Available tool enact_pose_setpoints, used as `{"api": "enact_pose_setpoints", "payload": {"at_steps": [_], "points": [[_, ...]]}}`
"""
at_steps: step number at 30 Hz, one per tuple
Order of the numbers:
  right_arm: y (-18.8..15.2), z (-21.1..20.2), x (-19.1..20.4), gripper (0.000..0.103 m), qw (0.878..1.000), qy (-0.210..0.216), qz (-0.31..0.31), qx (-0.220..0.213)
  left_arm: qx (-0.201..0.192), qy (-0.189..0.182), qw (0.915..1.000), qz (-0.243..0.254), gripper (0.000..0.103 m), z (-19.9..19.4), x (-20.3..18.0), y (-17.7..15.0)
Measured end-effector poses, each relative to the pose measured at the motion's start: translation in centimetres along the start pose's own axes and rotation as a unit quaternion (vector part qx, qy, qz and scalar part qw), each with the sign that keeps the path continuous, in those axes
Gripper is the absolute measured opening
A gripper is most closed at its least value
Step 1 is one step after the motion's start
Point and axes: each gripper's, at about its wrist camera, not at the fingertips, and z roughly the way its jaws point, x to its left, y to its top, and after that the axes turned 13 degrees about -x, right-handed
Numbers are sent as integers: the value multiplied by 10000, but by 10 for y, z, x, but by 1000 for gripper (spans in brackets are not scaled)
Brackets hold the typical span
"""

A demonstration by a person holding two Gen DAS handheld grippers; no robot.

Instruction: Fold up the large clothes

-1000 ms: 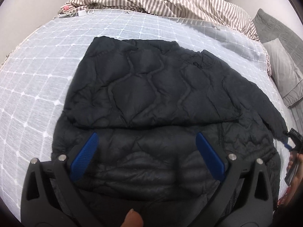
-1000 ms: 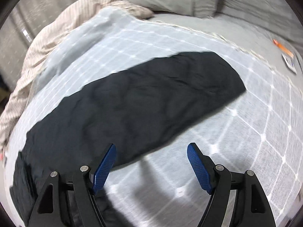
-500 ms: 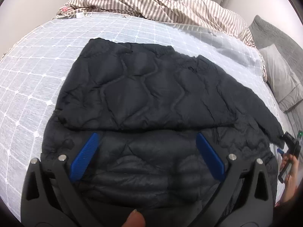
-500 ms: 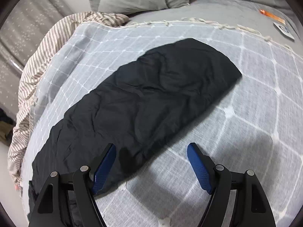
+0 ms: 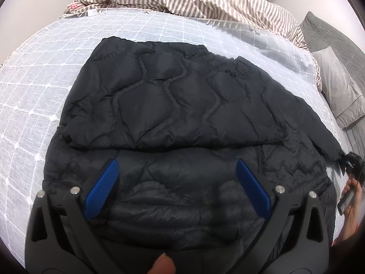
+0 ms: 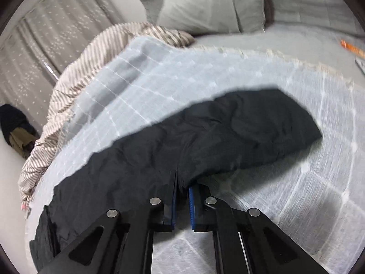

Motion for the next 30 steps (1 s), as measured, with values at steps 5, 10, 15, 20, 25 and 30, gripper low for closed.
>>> {"api": "enact_pose_setpoints", "payload": {"at_steps": [5, 10, 15, 20, 25, 30], "points": [[15, -36, 43, 7, 9965, 415, -486, -531, -31, 0, 10000, 25, 102, -2, 0, 1], [18, -74, 97, 7, 9848, 1001, -1126, -863, -52, 55, 9999, 96, 102, -3, 0, 0], [-3, -105, 166, 7, 9594, 1744, -2005, -948, -60, 25, 9999, 91, 102, -5, 1, 1], [-52, -111, 231, 7, 9250, 2414, -2888, -524, -77, 12, 10000, 55, 102, -7, 2, 2], [-129, -94, 277, 7, 8808, 2757, -3837, 322, -84, 19, 9999, 72, 102, -7, 2, 2], [-188, -53, 285, 9, 8628, 2505, -4176, 1360, -94, 18, 9999, 104, 102, -8, 2, 3]]}}
